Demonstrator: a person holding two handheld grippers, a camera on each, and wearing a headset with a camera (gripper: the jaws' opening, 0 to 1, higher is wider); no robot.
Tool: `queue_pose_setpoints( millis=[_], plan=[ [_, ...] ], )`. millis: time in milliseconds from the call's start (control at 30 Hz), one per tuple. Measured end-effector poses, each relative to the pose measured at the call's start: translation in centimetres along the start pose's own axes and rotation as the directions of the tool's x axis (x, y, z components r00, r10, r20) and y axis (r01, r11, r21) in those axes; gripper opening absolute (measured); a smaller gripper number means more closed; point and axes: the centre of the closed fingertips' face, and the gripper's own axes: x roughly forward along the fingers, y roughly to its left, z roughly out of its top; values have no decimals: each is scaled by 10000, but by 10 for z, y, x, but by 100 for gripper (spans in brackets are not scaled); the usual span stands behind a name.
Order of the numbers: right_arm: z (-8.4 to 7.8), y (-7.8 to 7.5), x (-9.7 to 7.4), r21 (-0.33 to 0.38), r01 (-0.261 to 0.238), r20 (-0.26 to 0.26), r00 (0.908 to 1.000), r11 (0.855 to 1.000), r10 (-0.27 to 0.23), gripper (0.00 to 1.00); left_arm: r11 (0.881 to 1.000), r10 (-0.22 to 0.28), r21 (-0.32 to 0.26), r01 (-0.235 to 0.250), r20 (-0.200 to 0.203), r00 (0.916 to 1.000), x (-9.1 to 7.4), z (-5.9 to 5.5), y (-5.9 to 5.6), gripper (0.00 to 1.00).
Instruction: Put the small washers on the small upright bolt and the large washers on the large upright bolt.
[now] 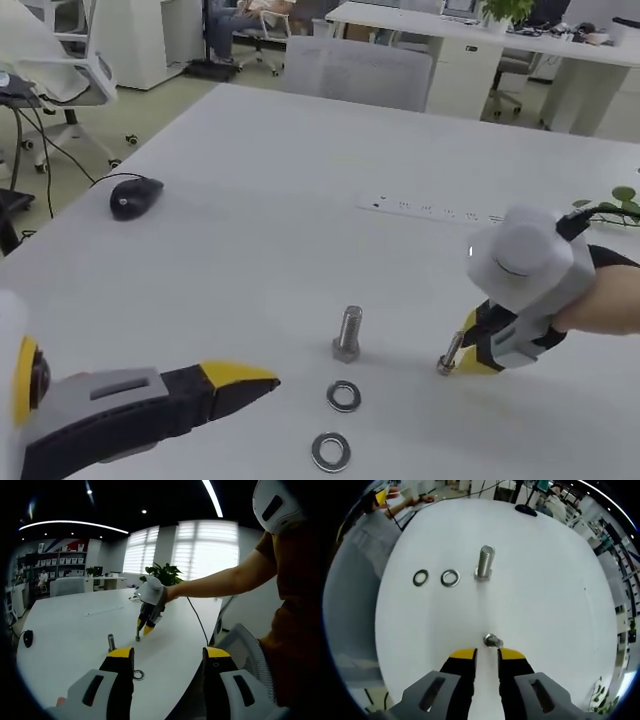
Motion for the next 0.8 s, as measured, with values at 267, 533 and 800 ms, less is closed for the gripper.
queue_pose_setpoints(
  millis=[267, 533, 800],
  plan=[
    [10, 33, -11, 21, -235, 341, 9991, 9997, 234, 17, 9997, -58, 221, 56, 99, 9999, -1, 5, -6, 54],
    [38, 67, -5, -649, -642, 487, 9965, 9958, 675, 17, 9988, -164, 461, 156, 179, 9997, -3, 10, -12, 54],
    [75, 95, 6, -1239, -1046, 836, 9898, 9868, 1154, 17, 9983, -29, 575, 14, 247, 9997, -12, 10, -15, 54]
  ],
)
